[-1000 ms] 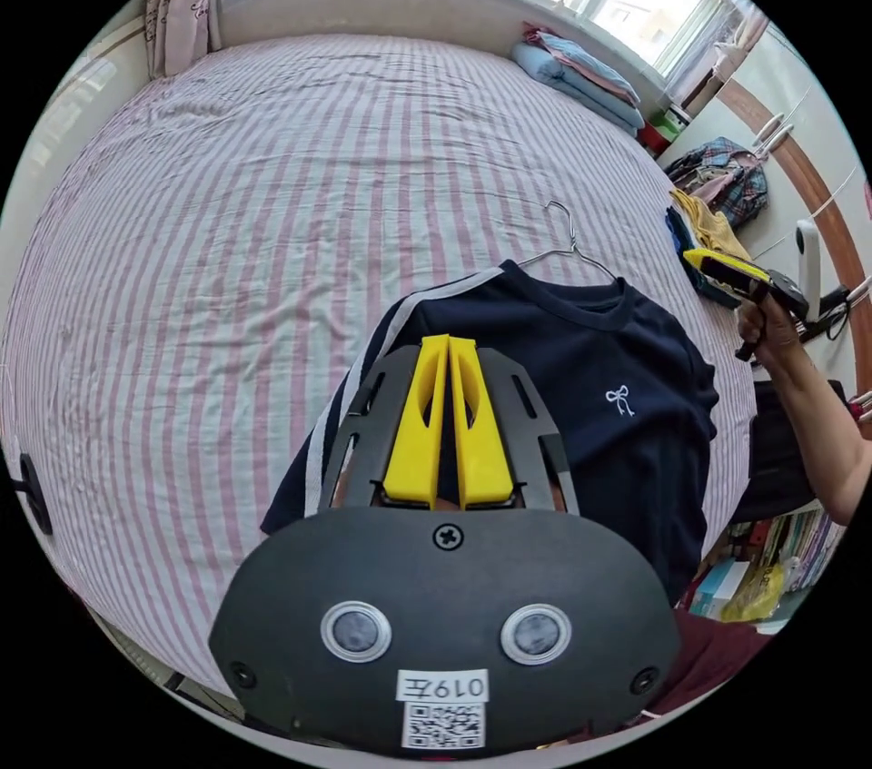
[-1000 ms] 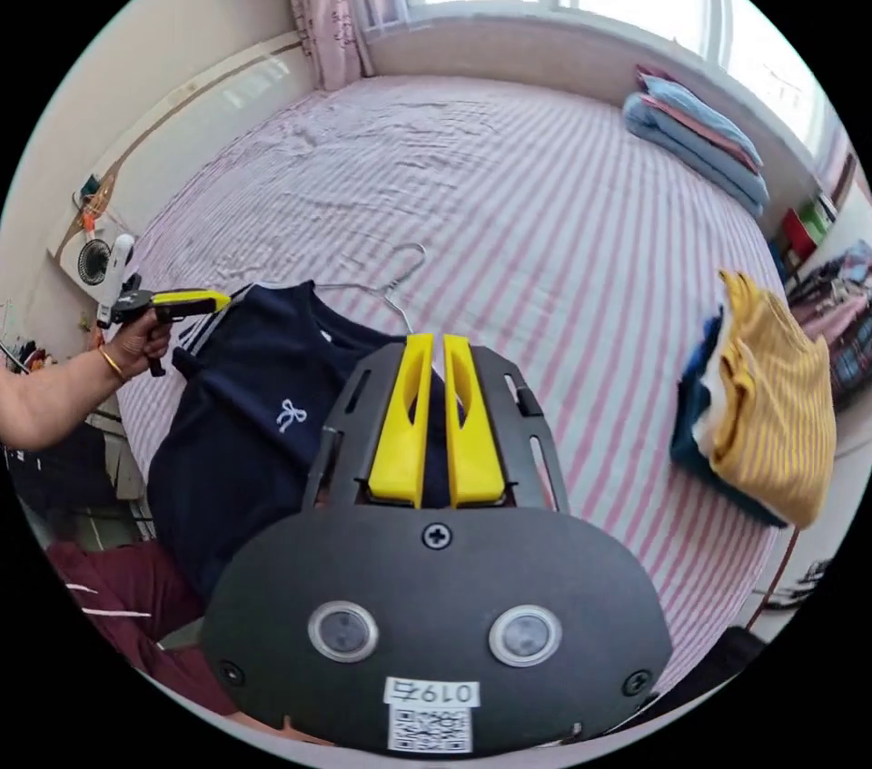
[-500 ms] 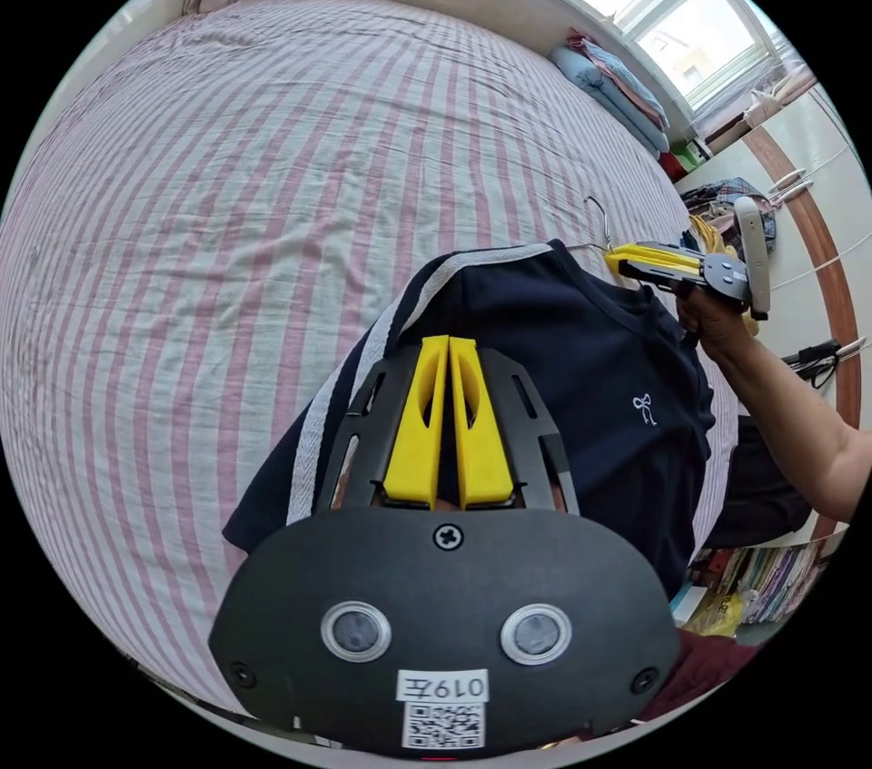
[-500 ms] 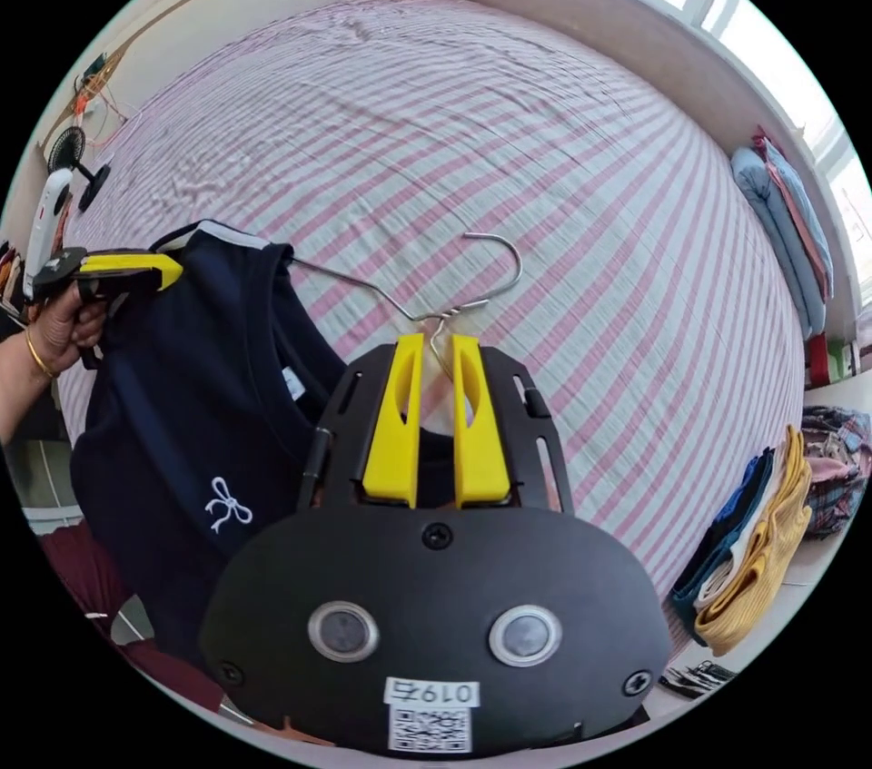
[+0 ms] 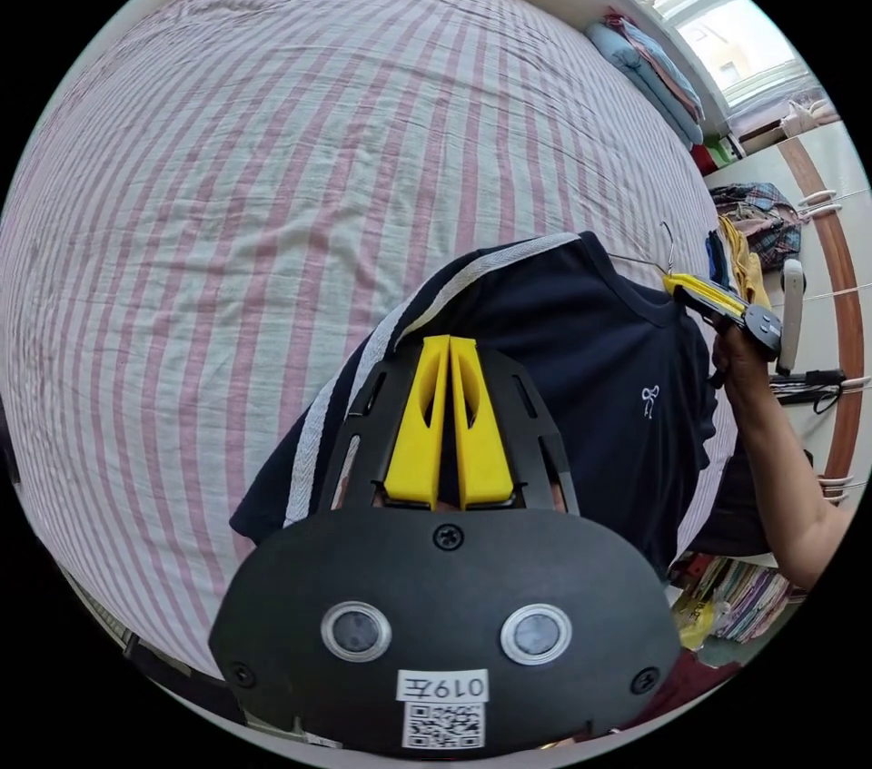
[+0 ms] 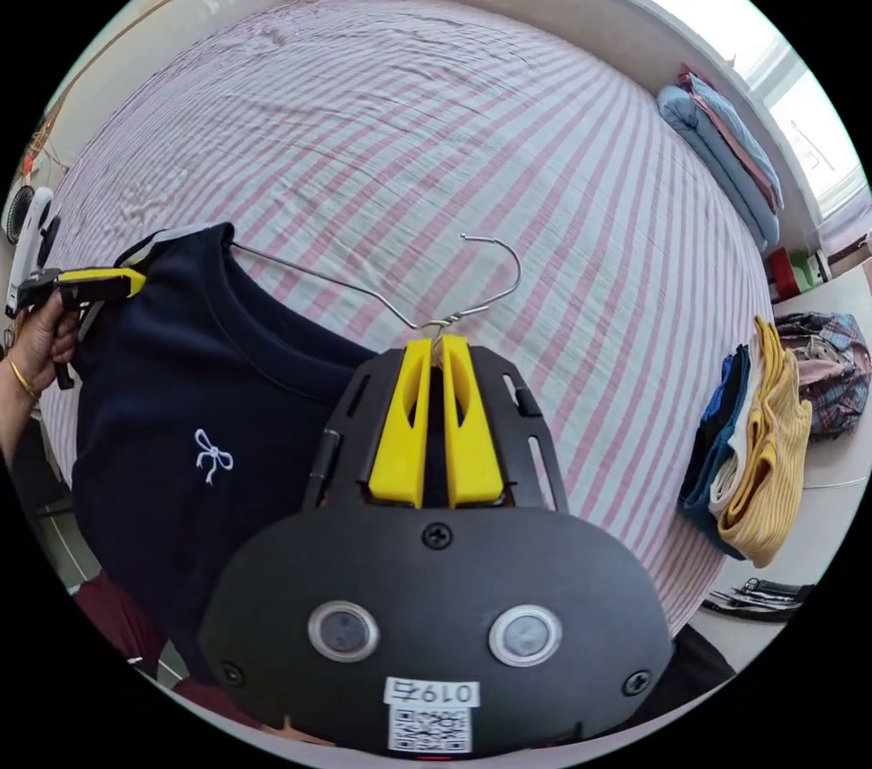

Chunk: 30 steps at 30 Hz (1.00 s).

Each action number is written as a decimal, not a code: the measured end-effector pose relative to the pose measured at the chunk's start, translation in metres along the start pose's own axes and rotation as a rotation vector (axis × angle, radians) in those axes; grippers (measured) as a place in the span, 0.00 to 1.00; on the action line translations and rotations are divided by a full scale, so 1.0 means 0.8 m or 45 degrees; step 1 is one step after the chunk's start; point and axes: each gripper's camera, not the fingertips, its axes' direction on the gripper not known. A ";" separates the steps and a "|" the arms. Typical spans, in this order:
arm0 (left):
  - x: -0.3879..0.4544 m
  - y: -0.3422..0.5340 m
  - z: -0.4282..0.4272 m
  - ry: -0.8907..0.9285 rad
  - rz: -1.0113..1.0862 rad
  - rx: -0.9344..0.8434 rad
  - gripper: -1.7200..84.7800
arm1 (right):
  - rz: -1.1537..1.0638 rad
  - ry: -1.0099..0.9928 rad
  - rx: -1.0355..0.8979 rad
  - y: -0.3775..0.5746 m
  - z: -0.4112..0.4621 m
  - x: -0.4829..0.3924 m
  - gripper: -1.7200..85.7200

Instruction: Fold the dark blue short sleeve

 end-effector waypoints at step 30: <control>-0.018 0.002 0.068 0.094 -0.060 -0.035 0.03 | 0.678 -0.226 0.253 0.052 0.173 0.060 0.01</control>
